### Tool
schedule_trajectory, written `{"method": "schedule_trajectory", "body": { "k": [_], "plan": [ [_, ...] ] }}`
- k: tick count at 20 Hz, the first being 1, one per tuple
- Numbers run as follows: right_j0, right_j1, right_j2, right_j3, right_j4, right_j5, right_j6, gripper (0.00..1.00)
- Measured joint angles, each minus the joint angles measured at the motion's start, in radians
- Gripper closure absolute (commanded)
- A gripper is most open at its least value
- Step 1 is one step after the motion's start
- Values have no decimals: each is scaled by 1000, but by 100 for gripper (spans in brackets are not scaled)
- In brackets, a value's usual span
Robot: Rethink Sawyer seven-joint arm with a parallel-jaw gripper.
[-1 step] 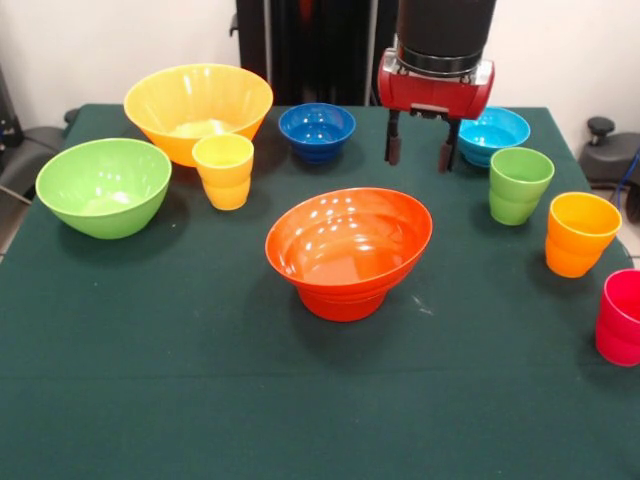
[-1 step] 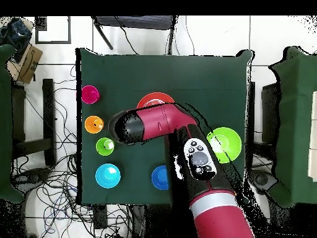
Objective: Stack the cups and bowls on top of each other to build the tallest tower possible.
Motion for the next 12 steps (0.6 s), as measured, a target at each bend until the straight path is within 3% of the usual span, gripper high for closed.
{"method": "schedule_trajectory", "body": {
  "k": [12],
  "plan": [
    [41, -4, 13, 0, 0, 0, 0, 0]
  ]
}}
